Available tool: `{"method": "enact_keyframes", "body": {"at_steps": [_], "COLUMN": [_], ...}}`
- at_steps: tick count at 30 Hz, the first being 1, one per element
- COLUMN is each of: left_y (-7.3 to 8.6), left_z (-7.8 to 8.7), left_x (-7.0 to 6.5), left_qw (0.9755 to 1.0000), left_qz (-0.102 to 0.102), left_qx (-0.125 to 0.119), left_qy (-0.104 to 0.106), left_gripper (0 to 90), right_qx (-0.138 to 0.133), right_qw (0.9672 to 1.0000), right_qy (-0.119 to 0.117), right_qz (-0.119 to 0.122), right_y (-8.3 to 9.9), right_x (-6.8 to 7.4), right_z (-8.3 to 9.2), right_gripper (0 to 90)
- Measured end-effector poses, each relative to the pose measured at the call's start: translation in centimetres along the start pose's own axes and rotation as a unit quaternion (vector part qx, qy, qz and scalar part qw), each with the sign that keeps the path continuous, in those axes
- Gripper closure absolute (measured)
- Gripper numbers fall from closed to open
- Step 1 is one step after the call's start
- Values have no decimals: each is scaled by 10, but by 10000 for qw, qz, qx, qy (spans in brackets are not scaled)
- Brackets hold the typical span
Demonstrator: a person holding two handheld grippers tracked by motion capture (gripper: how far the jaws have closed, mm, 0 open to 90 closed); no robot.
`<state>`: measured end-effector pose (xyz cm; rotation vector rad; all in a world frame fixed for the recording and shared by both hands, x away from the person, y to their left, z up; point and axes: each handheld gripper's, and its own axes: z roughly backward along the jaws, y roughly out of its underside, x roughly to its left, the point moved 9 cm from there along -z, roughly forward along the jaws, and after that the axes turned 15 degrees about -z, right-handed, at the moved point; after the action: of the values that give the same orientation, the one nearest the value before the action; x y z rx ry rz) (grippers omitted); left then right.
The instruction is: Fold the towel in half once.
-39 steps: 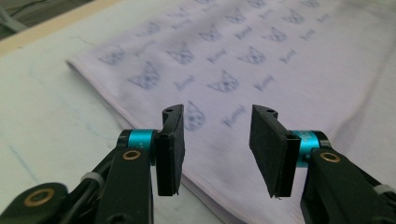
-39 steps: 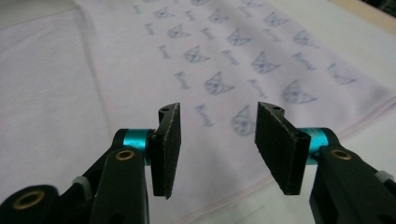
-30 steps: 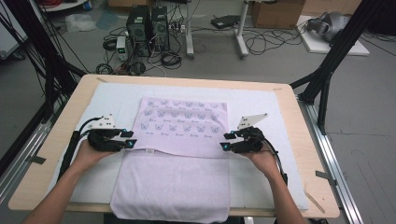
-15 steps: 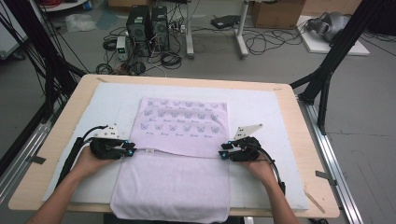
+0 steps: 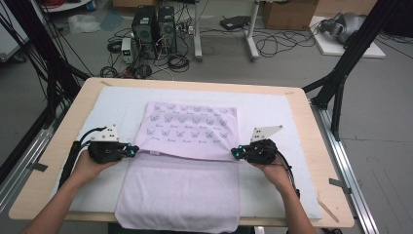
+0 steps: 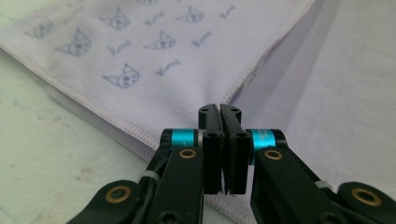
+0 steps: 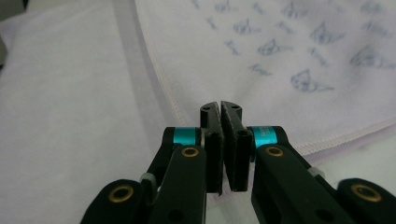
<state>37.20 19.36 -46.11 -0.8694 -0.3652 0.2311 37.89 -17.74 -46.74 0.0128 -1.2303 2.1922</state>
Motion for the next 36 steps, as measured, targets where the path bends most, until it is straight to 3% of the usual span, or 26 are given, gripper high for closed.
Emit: {"method": "enact_keyframes", "body": {"at_steps": [3, 6, 12, 14, 15, 18, 25, 28, 29, 32, 34, 36], "left_y": [-7, -10, -2, 2, 4, 10, 24, 35, 36, 35, 34, 33], "left_z": [13, 27, 53, 56, 56, 52, 23, 10, 8, 8, 9, 11], "left_x": [-8, -24, -74, -82, -84, -82, -75, -78, -79, -80, -82, -82], "left_qw": [9999, 9998, 9993, 9993, 9994, 9997, 9996, 9985, 9987, 9990, 9991, 9991], "left_qz": [-58, -155, -306, -299, -239, -145, -9, 56, 47, 10, -94, -178], "left_qx": [-88, -124, -199, -203, -220, -164, 103, 340, 300, 224, 212, 255], "left_qy": [-20, -28, 99, 95, 119, 136, 280, 417, 418, 377, 345, 300], "left_gripper": [872, 872, 858, 676, 619, 604, 626, 629, 636, 739, 856, 873], "right_qx": [-48, 30, -19, 30, 86, 229, 546, 715, 746, 897, 897, 896], "right_qw": [9998, 9992, 9975, 9973, 9976, 9979, 9971, 9963, 9960, 9947, 9946, 9946], "right_qy": [-80, -127, -565, -612, -566, -482, -407, -365, -348, -300, -361, -389], "right_qz": [185, 365, 422, 394, 393, 366, 353, 311, 340, 411, 383, 361], "right_y": [-10, -8, 17, 27, 31, 40, 53, 57, 58, 63, 63, 63], "right_x": [16, 34, 80, 87, 87, 84, 73, 70, 69, 67, 67, 66], "right_z": [13, 25, 42, 41, 40, 32, 2, -7, -9, -15, -15, -14], "right_gripper": [879, 879, 861, 766, 751, 697, 619, 608, 609, 701, 846, 875]}}
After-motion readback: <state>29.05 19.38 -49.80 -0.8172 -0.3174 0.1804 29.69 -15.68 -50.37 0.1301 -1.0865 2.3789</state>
